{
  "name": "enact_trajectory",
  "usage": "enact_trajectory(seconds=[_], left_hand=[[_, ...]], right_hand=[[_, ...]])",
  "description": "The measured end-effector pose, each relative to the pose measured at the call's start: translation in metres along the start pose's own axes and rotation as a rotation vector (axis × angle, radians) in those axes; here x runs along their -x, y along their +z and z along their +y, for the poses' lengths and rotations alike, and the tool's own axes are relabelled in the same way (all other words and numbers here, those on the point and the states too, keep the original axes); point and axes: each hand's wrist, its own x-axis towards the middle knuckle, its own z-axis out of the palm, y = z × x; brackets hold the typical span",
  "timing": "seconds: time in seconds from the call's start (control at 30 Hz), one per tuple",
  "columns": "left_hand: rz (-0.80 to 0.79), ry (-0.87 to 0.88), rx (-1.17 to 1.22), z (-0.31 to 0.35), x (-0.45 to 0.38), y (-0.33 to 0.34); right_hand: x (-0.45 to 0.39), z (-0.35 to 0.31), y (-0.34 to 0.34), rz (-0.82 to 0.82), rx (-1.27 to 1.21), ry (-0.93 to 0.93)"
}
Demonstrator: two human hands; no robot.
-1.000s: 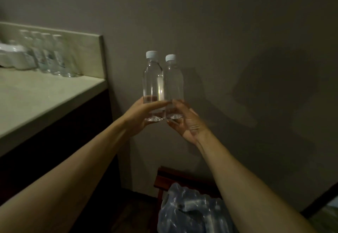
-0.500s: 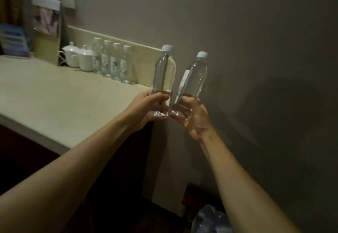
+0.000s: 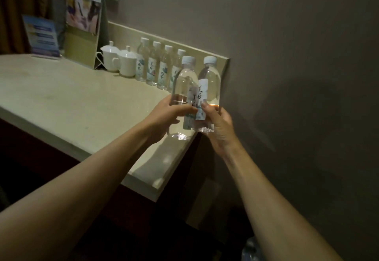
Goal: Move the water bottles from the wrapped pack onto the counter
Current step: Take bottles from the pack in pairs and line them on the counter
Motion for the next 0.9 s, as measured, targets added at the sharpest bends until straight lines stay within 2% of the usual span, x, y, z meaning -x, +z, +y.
enact_trajectory(seconds=[0.17, 0.33, 0.43, 0.57, 0.73, 0.9], left_hand=[[-0.117, -0.031, -0.077, -0.008, -0.028, -0.025], [-0.107, 0.031, -0.154, -0.019, -0.065, -0.041], [-0.093, 0.0, -0.157, -0.024, -0.093, -0.051], [-0.158, -0.036, -0.128, -0.03, -0.127, -0.066], [-0.19, -0.008, -0.135, -0.036, -0.154, -0.081], [-0.246, 0.022, -0.185, -0.043, -0.178, -0.097]], right_hand=[[-0.025, 0.018, -0.003, -0.004, 0.139, -0.024], [-0.058, 0.039, 0.004, 0.076, 0.191, -0.025], [-0.079, 0.046, 0.01, 0.145, 0.235, -0.023], [-0.111, 0.053, 0.009, 0.151, 0.276, -0.037], [-0.13, 0.058, 0.013, 0.135, 0.231, -0.047], [-0.138, 0.065, 0.024, 0.161, 0.149, 0.02]])
